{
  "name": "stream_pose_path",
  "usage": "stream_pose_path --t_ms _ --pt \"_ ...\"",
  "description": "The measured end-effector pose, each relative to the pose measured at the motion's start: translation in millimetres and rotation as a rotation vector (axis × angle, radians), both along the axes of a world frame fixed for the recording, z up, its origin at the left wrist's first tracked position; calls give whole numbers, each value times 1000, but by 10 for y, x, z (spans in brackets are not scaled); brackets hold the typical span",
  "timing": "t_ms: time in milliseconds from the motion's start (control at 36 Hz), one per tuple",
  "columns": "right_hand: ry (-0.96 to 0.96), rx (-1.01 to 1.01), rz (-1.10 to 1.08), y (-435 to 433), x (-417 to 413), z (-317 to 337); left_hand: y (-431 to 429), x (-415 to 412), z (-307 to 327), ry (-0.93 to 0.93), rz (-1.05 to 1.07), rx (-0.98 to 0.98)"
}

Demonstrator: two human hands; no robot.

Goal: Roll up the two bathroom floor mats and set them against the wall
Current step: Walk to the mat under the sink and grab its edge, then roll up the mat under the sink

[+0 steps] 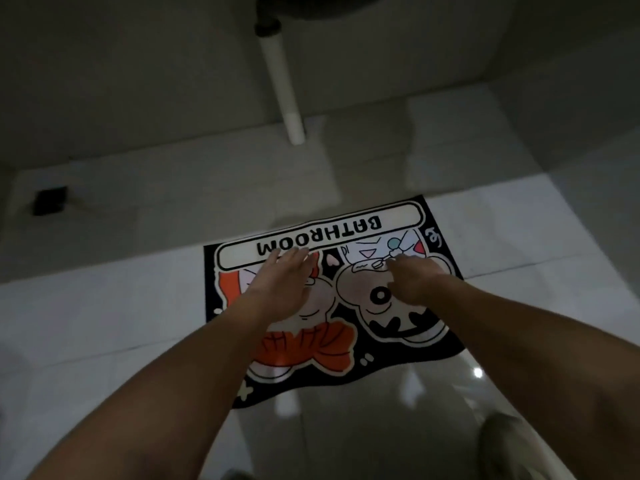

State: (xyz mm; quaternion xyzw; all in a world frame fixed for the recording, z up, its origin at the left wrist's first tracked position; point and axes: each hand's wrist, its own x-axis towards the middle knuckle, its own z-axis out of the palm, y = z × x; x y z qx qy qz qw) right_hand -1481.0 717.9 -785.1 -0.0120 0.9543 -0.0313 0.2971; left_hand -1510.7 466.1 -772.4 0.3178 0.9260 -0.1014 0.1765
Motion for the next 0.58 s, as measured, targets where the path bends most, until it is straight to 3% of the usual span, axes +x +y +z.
stream_pose_path --t_ms 83,222,333,583 --pt "13 -20 -101 69 76 -225 131 -181 -102 -68 37 50" --pt "-6 11 -219 344 173 -410 481 -290 -195 -23 31 122" --pt "-31 79 -376 628 179 -564 603 -272 -447 89 -153 -60" --pt "-87 35 -523 847 283 -748 568 -200 -412 85 -215 -130"
